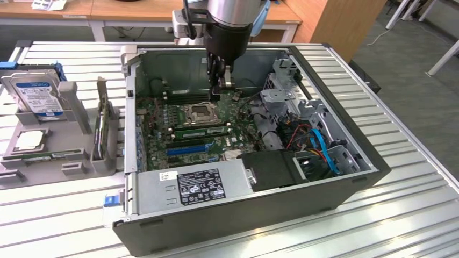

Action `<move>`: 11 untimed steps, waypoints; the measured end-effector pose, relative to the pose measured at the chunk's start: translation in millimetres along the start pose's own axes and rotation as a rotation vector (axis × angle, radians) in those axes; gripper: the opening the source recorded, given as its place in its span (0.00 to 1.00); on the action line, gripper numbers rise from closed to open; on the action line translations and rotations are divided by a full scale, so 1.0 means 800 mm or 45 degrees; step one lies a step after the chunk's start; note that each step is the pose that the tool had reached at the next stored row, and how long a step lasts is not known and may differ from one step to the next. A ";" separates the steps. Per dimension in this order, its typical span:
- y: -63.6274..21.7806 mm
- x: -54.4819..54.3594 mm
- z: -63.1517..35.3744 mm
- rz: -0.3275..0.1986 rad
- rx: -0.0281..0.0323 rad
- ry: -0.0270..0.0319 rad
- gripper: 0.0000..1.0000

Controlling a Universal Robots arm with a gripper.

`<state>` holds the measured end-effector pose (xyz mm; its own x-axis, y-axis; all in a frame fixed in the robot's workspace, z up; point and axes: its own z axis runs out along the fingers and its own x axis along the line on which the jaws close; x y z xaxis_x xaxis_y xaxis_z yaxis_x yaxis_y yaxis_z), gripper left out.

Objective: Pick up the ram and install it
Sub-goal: 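Press down the ram until it locks into place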

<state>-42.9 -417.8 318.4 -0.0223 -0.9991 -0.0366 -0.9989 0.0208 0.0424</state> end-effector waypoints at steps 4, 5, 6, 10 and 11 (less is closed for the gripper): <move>0.000 0.000 0.000 0.080 0.0028 -0.0032 0.10; 0.000 0.000 0.000 0.101 0.0036 -0.0042 0.10; 0.000 0.000 0.001 0.122 0.0044 -0.0052 0.10; 0.000 0.000 0.001 0.211 0.0076 -0.0088 0.10; 0.000 0.000 0.001 0.234 0.0084 -0.0098 0.10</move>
<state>-43.1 -417.9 317.4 -0.2050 -0.9781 -0.0365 -0.9782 0.2035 0.0425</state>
